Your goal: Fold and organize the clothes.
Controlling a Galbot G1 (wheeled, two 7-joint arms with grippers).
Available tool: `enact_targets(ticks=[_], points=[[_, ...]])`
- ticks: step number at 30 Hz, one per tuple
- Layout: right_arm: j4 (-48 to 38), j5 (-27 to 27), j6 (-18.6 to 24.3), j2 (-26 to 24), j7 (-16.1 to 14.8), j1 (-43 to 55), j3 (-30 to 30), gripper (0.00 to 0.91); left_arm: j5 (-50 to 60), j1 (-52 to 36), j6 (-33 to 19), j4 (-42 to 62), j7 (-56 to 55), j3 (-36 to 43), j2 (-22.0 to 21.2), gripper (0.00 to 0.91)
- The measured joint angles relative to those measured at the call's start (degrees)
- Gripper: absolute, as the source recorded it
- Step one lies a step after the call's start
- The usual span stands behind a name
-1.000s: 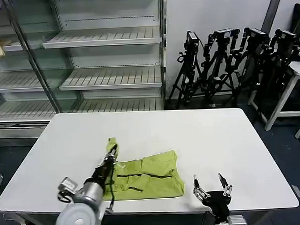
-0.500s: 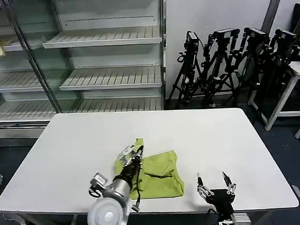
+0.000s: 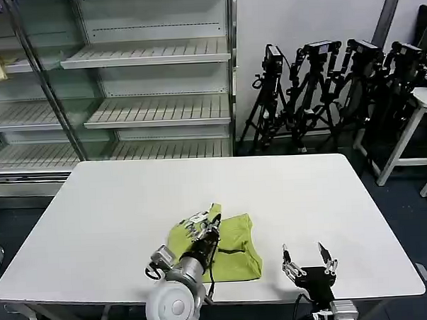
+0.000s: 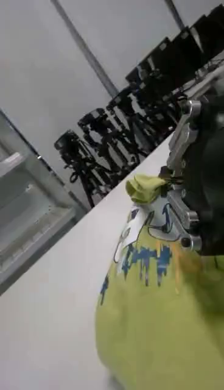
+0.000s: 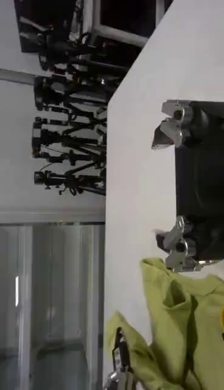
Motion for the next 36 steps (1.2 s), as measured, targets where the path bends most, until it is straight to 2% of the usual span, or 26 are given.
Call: enact_targets(ticks=[20, 21, 22, 23, 36], points=[[-0.82, -0.05, -0.16, 0.76, 0.13, 0.69, -0.53, 0.907, 2.85, -1.77, -0.25, 2.17, -0.33, 4.77, -0.01, 0.04], [-0.86, -0.05, -0.16, 0.77, 0.13, 0.69, -0.51, 0.907, 3.1, -1.76, -0.21, 2.47, -0.32, 5.03, -0.01, 0.101], [-0.87, -0.05, -0.16, 0.8, 0.13, 0.71, -0.5, 0.907, 3.29, -1.74, -0.19, 2.72, -0.31, 5.26, -0.01, 0.635], [-0.89, -0.05, -0.16, 0.83, 0.13, 0.74, -0.48, 0.907, 3.49, -1.74, -0.16, 2.96, -0.27, 5.42, -0.01, 0.907], [-0.8, -0.03, -0.18, 0.73, 0.18, 0.57, -0.14, 0.907, 4.82, -0.55, 1.41, 1.97, 1.69, 6.71, 0.0, 0.907]])
